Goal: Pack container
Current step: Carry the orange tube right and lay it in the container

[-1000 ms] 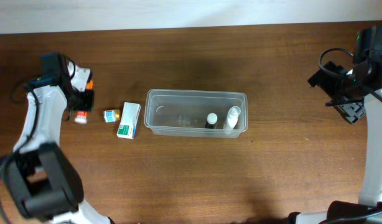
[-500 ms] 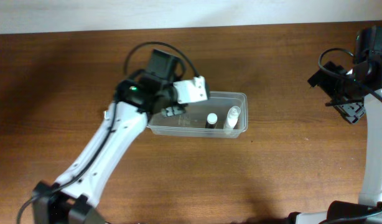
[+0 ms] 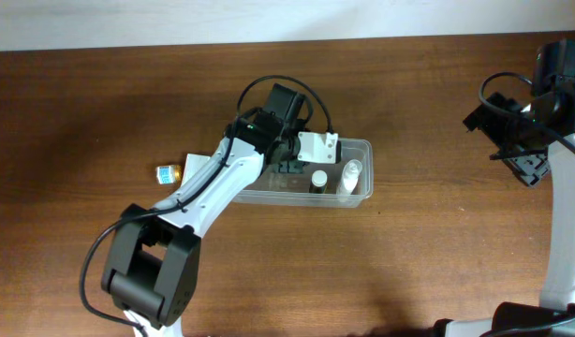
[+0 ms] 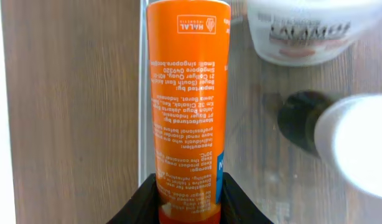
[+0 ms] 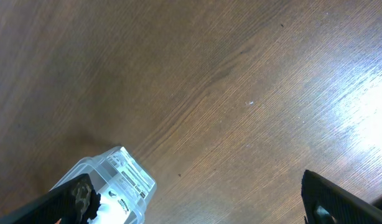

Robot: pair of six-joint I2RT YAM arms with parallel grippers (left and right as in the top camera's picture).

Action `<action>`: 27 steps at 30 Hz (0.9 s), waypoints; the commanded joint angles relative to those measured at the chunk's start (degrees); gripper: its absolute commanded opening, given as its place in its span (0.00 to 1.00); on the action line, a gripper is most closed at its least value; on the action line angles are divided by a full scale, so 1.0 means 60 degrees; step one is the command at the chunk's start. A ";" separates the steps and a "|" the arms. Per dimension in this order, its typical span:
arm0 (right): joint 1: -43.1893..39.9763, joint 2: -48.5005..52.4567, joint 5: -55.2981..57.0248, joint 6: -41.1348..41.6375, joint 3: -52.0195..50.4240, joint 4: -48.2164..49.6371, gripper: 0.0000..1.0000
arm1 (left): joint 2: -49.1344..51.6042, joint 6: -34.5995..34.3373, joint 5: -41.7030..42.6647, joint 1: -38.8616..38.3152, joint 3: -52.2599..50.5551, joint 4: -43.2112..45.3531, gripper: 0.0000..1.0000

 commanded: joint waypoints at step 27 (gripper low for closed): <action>-0.0040 -0.0120 0.0018 -0.0033 0.0142 -0.0004 0.98 | -0.1217 -0.4845 -0.1712 -0.0025 0.0885 -0.0197 1.00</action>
